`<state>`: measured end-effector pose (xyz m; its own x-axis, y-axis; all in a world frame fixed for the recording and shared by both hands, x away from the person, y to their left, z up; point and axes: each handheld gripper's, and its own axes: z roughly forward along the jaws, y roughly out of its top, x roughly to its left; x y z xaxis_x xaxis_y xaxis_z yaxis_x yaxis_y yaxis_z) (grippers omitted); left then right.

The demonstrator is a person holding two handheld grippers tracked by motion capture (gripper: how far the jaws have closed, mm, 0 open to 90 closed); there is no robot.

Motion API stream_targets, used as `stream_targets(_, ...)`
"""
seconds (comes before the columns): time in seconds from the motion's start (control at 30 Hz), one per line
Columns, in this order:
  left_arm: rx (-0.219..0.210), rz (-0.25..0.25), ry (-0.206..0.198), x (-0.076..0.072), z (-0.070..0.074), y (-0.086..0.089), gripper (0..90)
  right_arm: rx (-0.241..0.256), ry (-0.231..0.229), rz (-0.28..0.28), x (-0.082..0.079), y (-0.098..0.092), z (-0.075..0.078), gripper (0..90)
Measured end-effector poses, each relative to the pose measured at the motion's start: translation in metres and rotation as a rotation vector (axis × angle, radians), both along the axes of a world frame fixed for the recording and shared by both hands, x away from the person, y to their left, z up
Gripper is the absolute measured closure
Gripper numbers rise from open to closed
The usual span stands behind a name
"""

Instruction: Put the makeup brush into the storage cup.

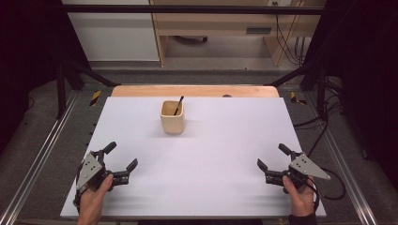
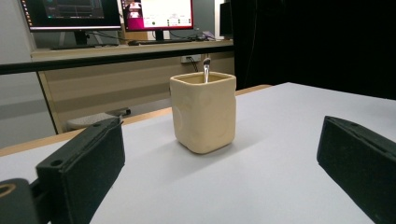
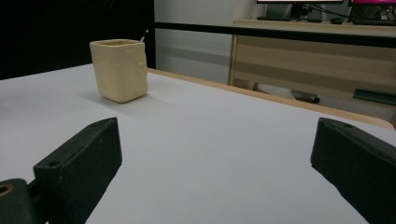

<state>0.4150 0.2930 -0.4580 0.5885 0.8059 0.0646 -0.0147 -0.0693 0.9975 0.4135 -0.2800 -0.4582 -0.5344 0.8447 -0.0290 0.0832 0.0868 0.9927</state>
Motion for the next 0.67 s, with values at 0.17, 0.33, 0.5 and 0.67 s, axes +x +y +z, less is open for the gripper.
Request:
stream_targets(0.17, 0.004, 0.012, 0.005, -0.003, -0.002, 0.001, 0.6, -0.019, -0.019, -0.018, -0.001, -0.001, -0.003, 2.5)
stream_targets(0.33, 0.016, 0.02, 0.0, -0.005, -0.004, 0.003, 0.7, -0.013, -0.011, -0.036, 0.0, -0.003, -0.008, 2.5)
stream_targets(0.5, -0.002, 0.028, 0.005, -0.004, -0.007, 0.001, 0.7, -0.004, -0.002, -0.044, 0.002, -0.005, -0.011, 2.5)
stream_targets(0.67, 0.01, 0.025, -0.002, -0.003, -0.006, -0.004, 0.7, -0.005, -0.014, -0.048, 0.002, -0.005, -0.012, 2.7)
